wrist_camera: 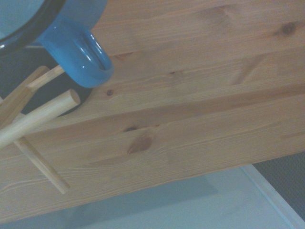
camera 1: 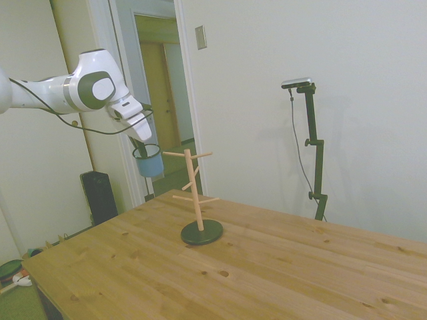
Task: Hang the mug
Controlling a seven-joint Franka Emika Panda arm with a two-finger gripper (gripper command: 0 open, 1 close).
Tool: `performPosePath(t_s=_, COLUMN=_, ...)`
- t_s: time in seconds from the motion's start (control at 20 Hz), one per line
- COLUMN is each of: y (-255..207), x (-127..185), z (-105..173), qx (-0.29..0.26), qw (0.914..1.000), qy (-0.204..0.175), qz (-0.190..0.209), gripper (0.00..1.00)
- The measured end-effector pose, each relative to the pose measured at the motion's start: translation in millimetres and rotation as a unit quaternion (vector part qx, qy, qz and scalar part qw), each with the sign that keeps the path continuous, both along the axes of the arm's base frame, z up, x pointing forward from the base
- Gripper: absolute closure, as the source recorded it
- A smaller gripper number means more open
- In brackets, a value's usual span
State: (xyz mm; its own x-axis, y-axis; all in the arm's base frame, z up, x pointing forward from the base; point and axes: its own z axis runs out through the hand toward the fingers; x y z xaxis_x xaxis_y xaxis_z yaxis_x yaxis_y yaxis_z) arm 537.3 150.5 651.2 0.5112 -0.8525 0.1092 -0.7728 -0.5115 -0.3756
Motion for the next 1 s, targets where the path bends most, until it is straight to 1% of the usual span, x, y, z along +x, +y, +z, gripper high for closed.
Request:
performPosePath(t_s=0.2, y=-3, x=8, z=6, qx=0.001, qw=1.0, qy=0.002, qz=-0.003, gripper=1.0)
performPosePath(t_s=0.6, y=-9, x=27, z=-1, qx=0.003, qw=0.9999, qy=0.01, qz=-0.009, gripper=1.0)
performPosePath(t_s=1.0, y=-41, x=35, z=-7, qx=0.002, qw=0.9994, qy=0.016, qz=-0.03, gripper=1.0)
